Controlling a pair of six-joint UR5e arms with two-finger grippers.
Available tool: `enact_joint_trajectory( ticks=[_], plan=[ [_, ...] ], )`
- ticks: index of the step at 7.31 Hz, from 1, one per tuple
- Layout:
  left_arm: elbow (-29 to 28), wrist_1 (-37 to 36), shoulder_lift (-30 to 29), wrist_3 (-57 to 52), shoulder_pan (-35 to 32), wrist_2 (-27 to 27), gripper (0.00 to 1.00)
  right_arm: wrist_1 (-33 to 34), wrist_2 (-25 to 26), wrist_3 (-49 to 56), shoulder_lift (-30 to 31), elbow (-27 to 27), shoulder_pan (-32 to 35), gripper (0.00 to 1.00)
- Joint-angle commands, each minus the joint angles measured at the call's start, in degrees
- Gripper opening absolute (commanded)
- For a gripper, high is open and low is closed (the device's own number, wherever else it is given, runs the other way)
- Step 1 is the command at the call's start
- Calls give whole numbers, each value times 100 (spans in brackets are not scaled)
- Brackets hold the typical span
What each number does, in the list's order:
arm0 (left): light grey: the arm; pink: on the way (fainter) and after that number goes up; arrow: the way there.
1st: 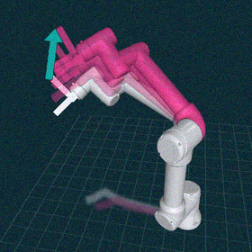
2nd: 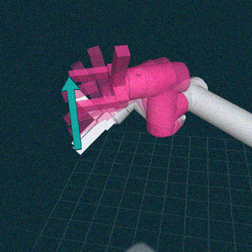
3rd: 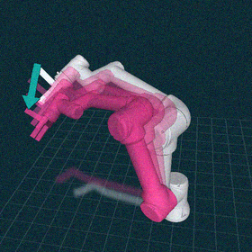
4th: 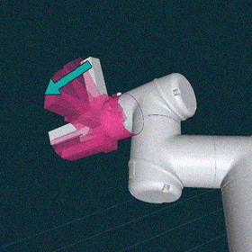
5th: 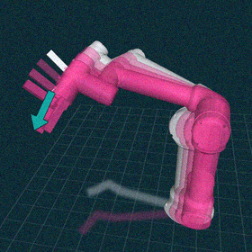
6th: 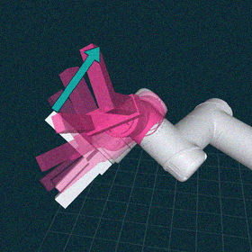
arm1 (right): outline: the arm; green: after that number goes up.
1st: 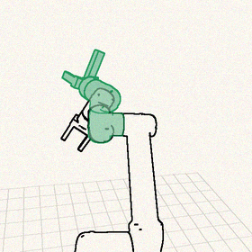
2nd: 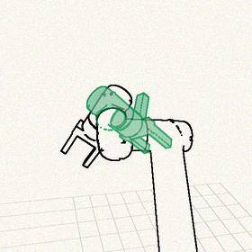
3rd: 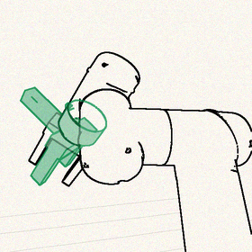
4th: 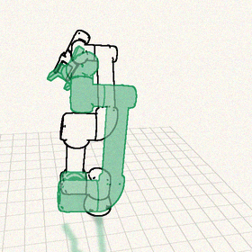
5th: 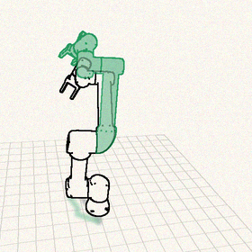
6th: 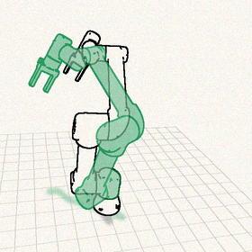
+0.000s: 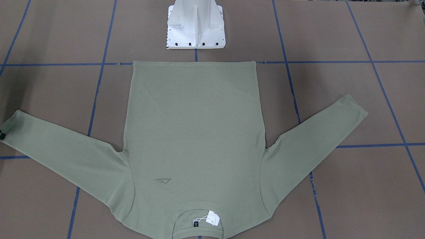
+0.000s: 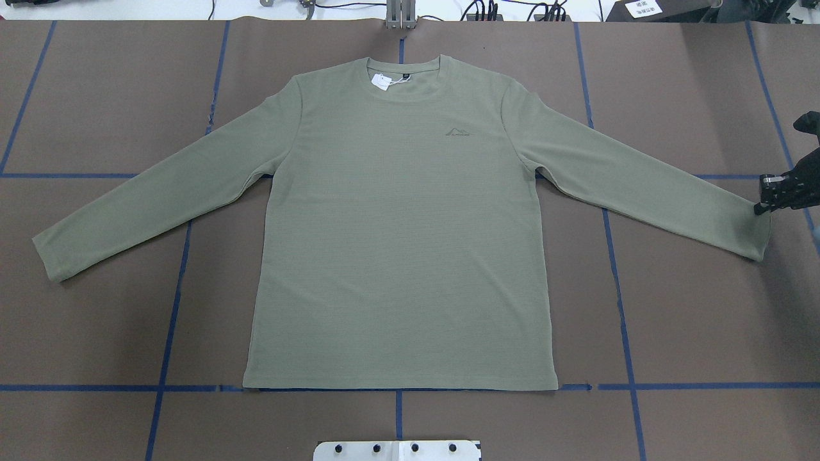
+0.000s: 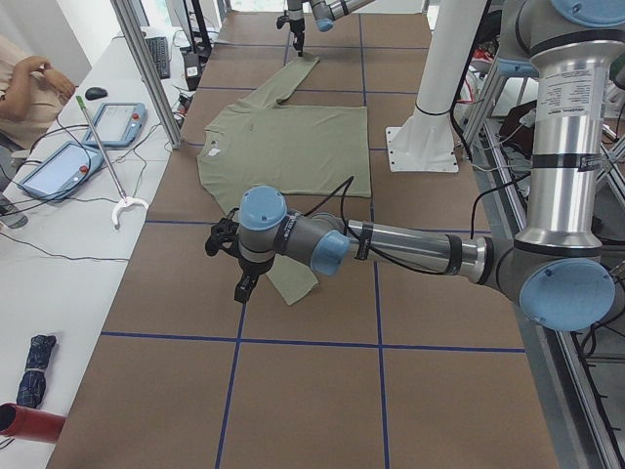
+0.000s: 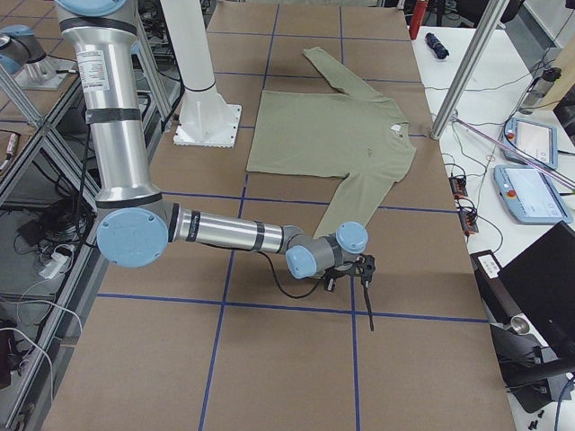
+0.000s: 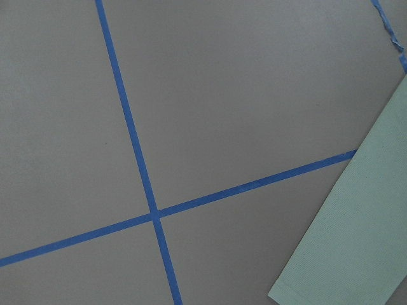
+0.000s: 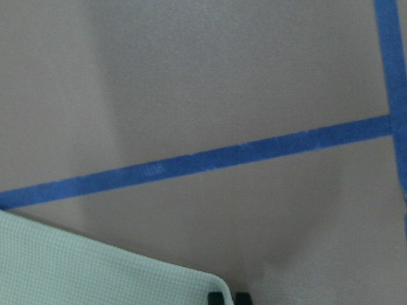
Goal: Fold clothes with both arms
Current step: 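Move the right gripper toward the shirt sleeve nearest it, then grasp the sleeve with the right gripper and fold it across the shirt body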
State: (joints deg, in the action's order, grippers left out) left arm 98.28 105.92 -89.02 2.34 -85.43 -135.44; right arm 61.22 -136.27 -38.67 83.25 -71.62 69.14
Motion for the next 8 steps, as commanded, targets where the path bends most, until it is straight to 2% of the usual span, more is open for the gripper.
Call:
enact_joint_trajectory(
  ticks=[1, 3, 4, 5, 7, 8],
  plan=[
    [7, 7, 8, 3, 0, -9, 100, -5, -23, -9, 33, -211, 20, 0],
    [33, 7, 8, 12, 0, -9, 100, -5, -66, -175, 86, -666, 29, 0],
    [59, 7, 8, 29, 0, -9, 100, 4, -67, -846, 51, -1217, 12, 0],
    [68, 7, -1, 38, 0, -9, 100, 39, -23, -1749, -19, -1788, -276, 0],
    [77, 16, -1, 30, 0, -9, 100, 65, 179, -2983, -762, -2005, -707, 0],
    [77, 16, -1, 38, 0, -9, 100, 100, 449, -3780, -1393, -1979, -1014, 0]
  ],
)
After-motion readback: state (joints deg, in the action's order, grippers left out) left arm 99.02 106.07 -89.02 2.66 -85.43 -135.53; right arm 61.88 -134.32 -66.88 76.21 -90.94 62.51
